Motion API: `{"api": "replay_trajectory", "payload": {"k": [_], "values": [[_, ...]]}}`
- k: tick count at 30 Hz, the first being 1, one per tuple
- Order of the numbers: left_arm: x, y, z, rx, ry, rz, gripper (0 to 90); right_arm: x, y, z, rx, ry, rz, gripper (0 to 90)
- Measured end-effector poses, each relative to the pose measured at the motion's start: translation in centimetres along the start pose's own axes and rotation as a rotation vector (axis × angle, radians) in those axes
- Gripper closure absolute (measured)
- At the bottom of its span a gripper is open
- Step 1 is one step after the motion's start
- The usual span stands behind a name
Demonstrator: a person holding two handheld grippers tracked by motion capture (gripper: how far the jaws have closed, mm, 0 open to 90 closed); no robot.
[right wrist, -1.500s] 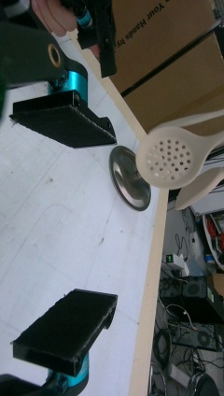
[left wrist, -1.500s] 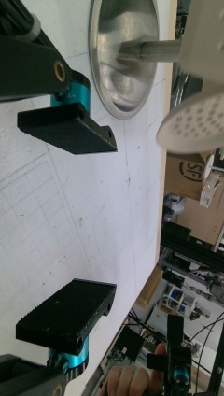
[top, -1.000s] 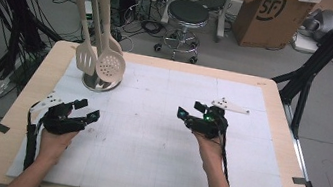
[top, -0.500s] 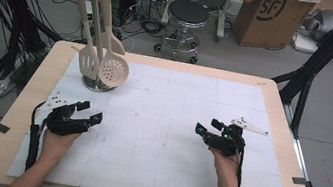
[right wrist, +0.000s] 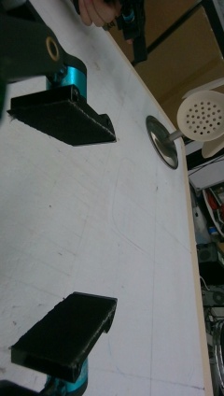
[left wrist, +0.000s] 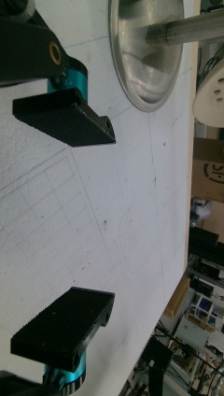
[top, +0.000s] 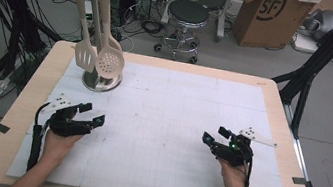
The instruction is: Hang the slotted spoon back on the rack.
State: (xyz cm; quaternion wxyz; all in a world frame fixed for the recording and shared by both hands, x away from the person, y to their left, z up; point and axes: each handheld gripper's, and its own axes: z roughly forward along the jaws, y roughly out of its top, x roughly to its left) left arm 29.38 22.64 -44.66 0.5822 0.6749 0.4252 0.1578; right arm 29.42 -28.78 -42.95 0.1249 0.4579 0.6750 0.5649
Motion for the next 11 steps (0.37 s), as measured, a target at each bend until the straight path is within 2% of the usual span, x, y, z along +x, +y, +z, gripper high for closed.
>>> {"api": "replay_trajectory", "payload": {"k": [11], "values": [[-0.04,0.00,-0.03,-0.005,-0.001,0.001,20.4,0.01,-0.03,0.12,0.001,0.004,0.009,16.7]]}}
